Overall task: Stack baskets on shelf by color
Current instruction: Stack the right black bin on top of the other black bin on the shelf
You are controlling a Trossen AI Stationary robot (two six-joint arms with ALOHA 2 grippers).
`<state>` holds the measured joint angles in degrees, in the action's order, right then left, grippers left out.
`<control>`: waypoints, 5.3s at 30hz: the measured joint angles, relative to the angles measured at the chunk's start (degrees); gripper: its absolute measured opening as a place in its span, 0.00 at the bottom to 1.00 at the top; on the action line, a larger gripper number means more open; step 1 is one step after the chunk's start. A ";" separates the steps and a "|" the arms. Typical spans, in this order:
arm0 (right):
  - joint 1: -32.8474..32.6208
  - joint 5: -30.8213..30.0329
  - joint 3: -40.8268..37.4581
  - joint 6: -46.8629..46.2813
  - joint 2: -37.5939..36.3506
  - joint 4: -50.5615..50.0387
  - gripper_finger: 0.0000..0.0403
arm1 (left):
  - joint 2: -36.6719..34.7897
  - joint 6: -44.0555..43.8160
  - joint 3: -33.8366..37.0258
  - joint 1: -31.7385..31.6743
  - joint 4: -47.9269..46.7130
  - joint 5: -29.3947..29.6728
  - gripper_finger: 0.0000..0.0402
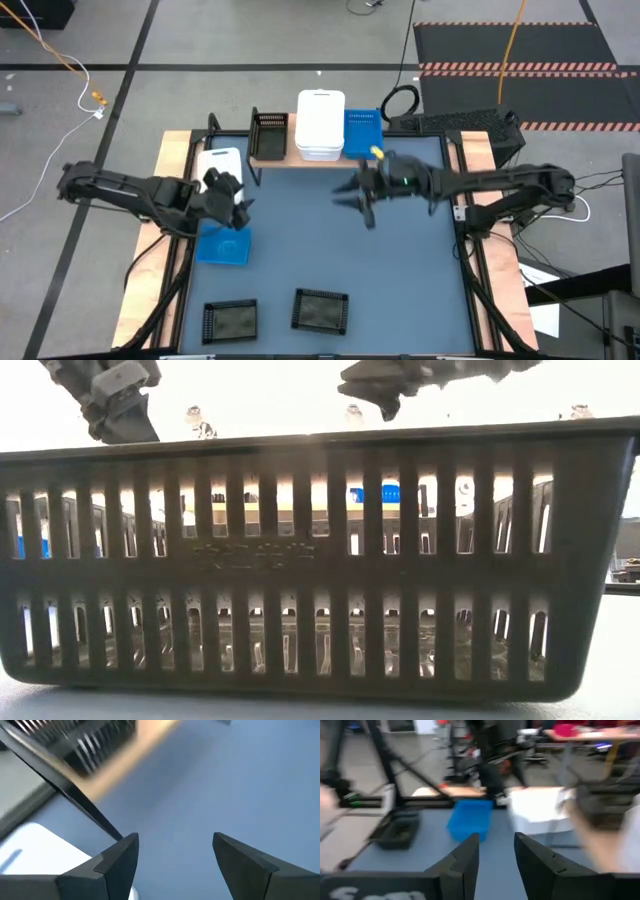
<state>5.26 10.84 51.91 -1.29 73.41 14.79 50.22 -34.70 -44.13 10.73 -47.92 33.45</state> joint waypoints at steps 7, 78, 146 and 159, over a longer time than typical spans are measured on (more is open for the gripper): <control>-8.30 1.41 -15.69 -2.07 0.12 14.38 0.29 | 0.15 -6.87 4.89 4.75 1.96 -4.95 0.64; -10.74 -9.23 26.27 28.58 38.09 -13.59 0.29 | 11.19 -27.22 6.24 18.72 -2.33 -5.00 0.64; -36.09 -9.57 10.61 34.99 28.54 -17.69 0.29 | 29.77 15.01 8.74 23.53 60.96 -7.83 0.64; -31.71 2.01 11.45 35.78 27.28 -17.12 0.03 | 25.43 16.43 7.29 23.42 53.75 -5.19 0.64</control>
<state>-26.45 12.85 63.36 34.49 100.69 -2.33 75.65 -18.26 -36.84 34.15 5.83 28.25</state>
